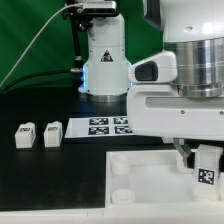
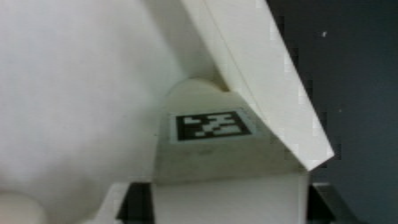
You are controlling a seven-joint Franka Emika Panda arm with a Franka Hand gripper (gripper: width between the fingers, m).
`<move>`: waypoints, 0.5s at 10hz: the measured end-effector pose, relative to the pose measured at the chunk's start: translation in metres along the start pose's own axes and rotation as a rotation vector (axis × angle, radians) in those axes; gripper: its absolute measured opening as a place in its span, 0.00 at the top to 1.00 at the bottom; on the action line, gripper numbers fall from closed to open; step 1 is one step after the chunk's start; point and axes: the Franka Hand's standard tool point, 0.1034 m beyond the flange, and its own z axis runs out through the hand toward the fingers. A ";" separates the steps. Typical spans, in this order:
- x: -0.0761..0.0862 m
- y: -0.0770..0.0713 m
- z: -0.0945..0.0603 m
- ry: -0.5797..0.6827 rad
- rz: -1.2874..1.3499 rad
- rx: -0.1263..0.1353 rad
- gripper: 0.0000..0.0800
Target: Assemble one leg
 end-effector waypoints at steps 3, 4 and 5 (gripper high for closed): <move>0.002 0.003 0.000 -0.008 0.337 0.011 0.62; 0.002 0.004 0.001 -0.016 0.568 0.025 0.62; 0.001 0.006 0.001 -0.033 0.783 0.045 0.62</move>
Offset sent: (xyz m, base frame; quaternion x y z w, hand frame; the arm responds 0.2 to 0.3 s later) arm 0.0055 -0.0018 0.0044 0.0489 0.0242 0.5040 0.8620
